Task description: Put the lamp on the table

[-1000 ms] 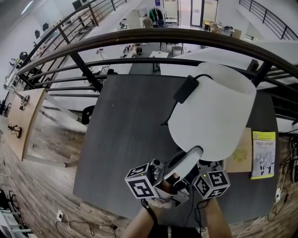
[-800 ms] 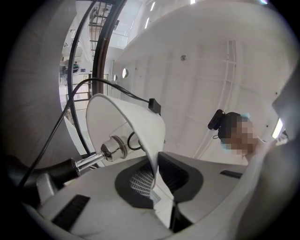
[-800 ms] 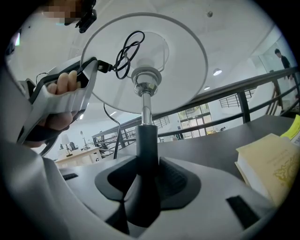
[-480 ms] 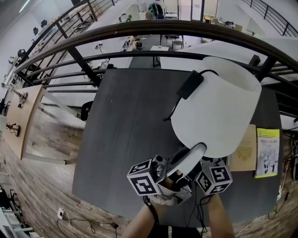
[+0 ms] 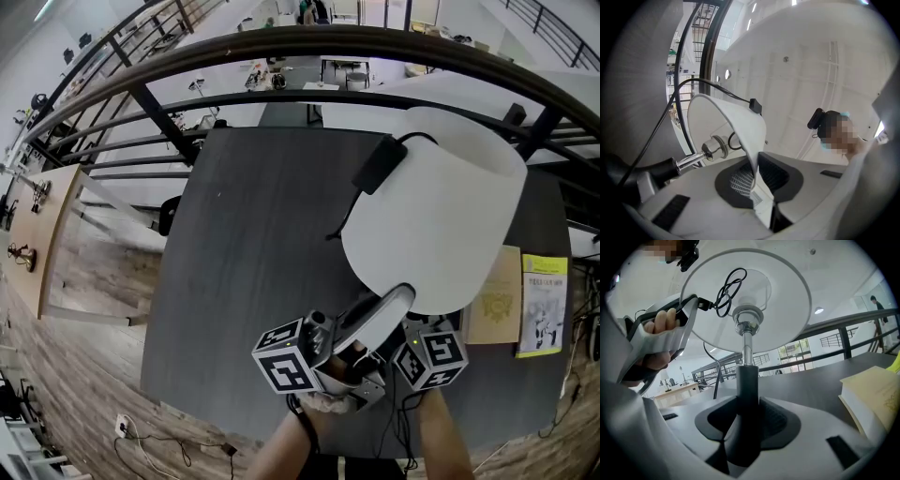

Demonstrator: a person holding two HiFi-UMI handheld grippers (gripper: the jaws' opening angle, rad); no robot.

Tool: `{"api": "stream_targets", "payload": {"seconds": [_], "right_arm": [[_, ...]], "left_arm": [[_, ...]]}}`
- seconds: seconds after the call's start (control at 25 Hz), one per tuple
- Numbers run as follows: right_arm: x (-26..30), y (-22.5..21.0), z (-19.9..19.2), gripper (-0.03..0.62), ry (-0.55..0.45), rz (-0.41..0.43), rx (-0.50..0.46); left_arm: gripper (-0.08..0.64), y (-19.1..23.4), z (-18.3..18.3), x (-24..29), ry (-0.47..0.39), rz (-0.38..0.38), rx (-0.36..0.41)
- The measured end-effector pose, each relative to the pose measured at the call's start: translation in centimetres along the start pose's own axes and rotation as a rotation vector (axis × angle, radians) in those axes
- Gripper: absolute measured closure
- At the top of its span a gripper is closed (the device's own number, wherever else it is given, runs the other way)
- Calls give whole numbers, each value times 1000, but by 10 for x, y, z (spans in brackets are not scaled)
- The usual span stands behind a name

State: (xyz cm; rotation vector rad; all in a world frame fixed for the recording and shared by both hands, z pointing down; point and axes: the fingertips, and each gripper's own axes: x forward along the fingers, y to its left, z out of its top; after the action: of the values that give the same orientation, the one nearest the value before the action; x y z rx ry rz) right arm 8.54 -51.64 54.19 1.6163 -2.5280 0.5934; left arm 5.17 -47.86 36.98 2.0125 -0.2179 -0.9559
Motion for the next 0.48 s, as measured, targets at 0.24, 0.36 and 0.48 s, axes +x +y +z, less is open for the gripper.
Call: {"api": "stream_targets", "payload": {"seconds": [0.24,0.36,0.48], "right_arm": [[1,-3,-2,420,-2,-2,3],[1,-2,-2,420,-3,-4,7],[1,-1,-2,419,-4,-4,9]], "left_arm": [[509,4,2,-1,-11,-4,-10],[509,4,4,-2,-16,-7,-15],[509,3,4,-3,-17,-13,-19]]}}
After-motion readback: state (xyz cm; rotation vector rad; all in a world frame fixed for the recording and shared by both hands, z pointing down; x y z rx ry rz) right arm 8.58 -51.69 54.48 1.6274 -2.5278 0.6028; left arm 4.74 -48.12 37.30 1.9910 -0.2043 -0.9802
